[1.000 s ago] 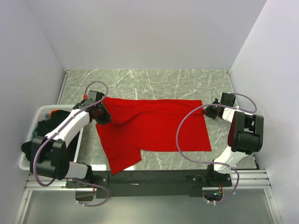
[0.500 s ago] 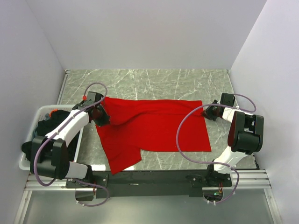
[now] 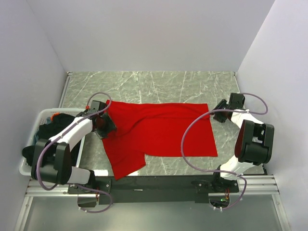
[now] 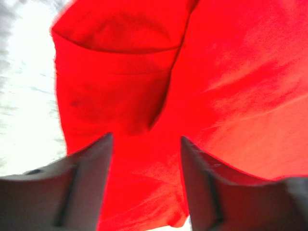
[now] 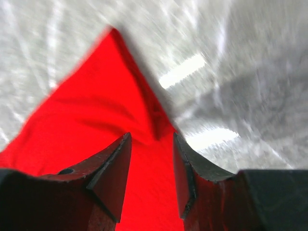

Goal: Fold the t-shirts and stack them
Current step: Fold the tshirt

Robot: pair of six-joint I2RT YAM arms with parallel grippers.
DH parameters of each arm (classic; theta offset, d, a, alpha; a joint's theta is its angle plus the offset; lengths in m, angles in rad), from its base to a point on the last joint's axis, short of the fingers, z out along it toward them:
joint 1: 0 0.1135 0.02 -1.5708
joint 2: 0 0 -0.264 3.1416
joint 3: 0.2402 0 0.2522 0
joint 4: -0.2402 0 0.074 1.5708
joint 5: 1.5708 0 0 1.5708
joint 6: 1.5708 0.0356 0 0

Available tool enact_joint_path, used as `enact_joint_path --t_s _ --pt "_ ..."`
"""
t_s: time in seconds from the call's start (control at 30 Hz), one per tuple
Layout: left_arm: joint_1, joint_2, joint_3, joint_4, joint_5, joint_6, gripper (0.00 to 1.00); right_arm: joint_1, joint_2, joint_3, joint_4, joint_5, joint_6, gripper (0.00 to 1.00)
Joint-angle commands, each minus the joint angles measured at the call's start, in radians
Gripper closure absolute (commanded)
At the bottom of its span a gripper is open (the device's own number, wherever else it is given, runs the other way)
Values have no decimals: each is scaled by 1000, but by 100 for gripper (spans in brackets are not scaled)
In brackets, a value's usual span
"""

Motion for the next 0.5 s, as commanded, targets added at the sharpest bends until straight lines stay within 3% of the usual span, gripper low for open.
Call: enact_joint_path --t_s 0.0,0.1,0.2,0.47 --pt "24 -74 51 20 -46 -14 34 -5 -54 77 28 -17 -26 53" --pt "38 -75 117 41 -60 3 28 -3 -34 106 66 -97 -16 55" --pt "39 -11 200 84 -46 32 31 0 7 144 94 -150 10 58" --pt "42 316 467 153 -78 73 60 6 159 221 111 -199 46 62"
